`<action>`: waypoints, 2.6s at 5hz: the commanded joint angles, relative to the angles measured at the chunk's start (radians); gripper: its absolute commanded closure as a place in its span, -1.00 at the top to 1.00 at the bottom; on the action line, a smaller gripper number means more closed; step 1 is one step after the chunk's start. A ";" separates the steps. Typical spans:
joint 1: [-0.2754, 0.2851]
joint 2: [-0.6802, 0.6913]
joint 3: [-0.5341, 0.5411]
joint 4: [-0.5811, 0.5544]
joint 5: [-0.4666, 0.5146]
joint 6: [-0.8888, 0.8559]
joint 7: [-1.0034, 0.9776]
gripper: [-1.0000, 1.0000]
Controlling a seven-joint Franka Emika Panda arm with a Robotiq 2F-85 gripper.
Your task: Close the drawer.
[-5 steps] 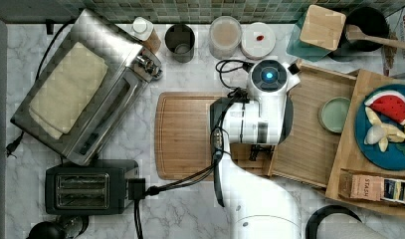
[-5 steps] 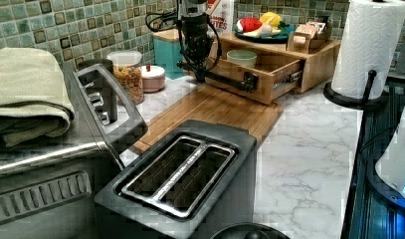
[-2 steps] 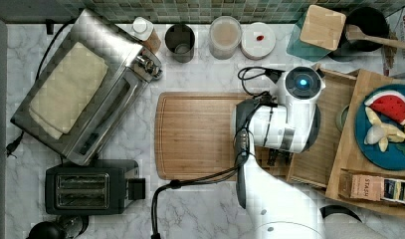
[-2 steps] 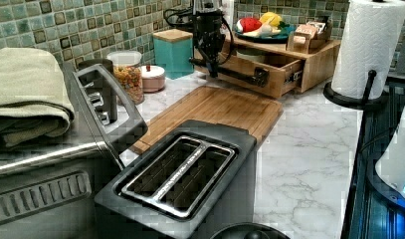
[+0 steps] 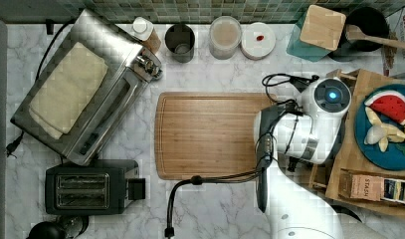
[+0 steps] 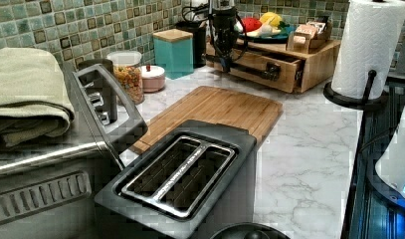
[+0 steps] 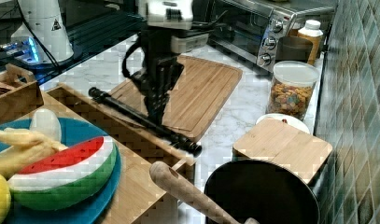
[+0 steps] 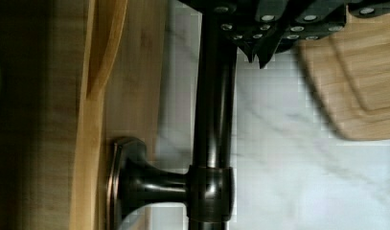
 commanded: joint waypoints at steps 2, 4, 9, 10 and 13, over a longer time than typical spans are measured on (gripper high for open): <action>-0.155 -0.011 -0.241 0.019 -0.093 -0.015 -0.083 -1.00; -0.151 -0.010 -0.245 0.019 -0.091 -0.015 -0.085 -1.00; -0.149 -0.010 -0.247 0.019 -0.090 -0.015 -0.086 -1.00; -0.151 -0.010 -0.245 0.019 -0.090 -0.015 -0.085 -1.00; -0.146 -0.010 -0.250 0.019 -0.088 -0.015 -0.087 -1.00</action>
